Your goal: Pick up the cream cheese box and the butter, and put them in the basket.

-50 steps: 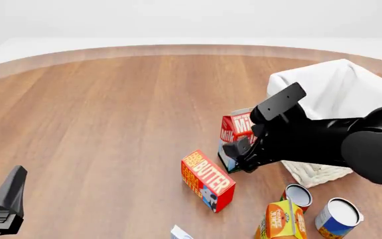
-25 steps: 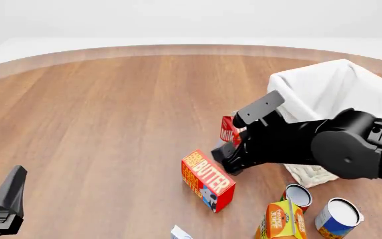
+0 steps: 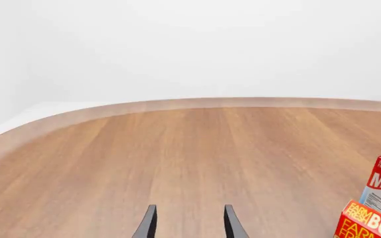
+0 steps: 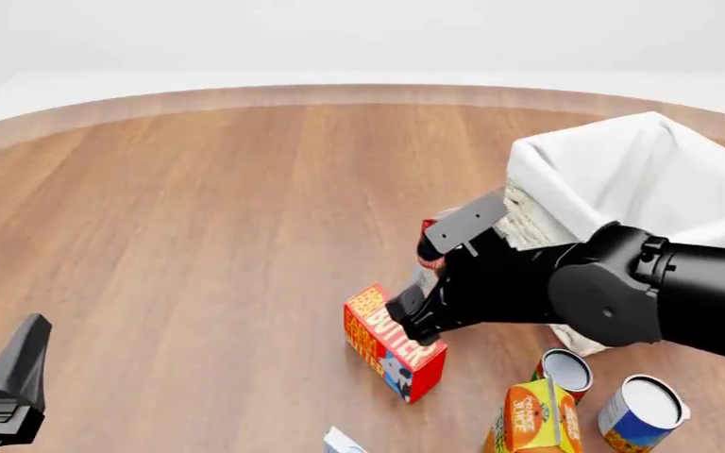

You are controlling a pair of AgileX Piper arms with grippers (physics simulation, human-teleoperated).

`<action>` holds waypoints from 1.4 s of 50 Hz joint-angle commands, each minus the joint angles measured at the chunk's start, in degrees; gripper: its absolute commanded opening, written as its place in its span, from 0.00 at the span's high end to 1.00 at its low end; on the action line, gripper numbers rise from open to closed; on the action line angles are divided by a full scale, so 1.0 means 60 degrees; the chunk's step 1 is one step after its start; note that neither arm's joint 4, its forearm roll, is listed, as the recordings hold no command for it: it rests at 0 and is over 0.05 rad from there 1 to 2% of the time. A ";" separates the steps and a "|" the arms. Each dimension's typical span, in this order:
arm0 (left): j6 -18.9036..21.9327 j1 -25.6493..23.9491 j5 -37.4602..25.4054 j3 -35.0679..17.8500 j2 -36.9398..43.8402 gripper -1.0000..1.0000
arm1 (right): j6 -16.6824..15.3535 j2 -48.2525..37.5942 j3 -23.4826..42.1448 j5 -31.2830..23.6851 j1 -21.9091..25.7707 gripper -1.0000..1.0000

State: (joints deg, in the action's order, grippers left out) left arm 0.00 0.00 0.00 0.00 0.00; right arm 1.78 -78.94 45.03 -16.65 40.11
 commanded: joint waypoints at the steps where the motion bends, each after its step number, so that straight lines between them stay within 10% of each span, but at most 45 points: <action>1: 0.0000 0.0000 0.0000 0.0000 0.0000 0.00 | -0.0043 -0.0383 0.0019 0.0199 0.0060 0.00; 70: 0.0000 0.0000 0.0000 0.0000 0.0000 0.00 | 0.0751 -0.2169 -0.1296 0.2456 0.0377 0.00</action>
State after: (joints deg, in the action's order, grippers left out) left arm 0.00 0.00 0.00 0.00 0.00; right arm 6.20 -91.17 37.67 -3.01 42.39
